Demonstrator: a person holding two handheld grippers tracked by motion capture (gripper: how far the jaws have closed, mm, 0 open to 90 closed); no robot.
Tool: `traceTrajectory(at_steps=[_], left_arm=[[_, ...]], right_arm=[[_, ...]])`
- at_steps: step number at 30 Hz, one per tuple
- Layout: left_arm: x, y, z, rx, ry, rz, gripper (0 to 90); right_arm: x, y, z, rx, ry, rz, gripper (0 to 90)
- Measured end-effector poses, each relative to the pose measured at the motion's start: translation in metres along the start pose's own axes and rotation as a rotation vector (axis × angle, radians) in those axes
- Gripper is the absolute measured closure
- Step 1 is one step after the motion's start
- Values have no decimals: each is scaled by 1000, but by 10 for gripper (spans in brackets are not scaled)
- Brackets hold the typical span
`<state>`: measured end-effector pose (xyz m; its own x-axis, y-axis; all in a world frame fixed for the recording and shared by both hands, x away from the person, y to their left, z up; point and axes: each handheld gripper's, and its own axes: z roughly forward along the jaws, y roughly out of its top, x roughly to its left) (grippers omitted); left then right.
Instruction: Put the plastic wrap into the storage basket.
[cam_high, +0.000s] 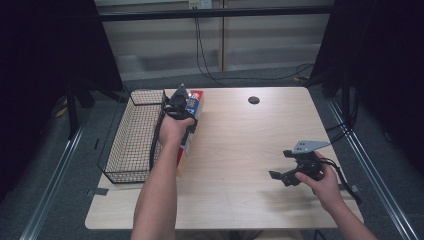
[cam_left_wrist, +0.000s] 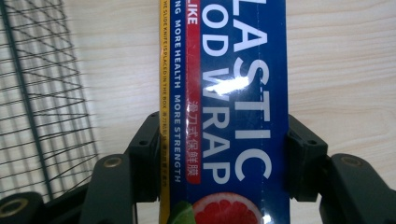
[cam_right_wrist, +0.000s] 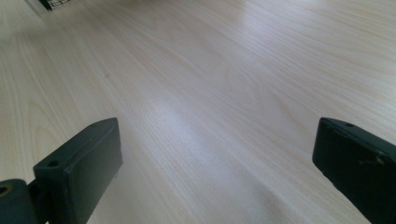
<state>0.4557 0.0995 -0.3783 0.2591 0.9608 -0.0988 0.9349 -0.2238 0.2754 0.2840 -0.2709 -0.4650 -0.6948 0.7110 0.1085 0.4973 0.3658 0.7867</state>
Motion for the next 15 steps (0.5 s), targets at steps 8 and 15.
traceTrajectory(at_steps=[8,15], left_arm=[[7,2,-21,-11,4,-13,426],[10,1,-34,-13,-5,-22,426]], right_arm=[[2,2,1,1,5,-16,11],[3,2,1,5,7,-25,10]])
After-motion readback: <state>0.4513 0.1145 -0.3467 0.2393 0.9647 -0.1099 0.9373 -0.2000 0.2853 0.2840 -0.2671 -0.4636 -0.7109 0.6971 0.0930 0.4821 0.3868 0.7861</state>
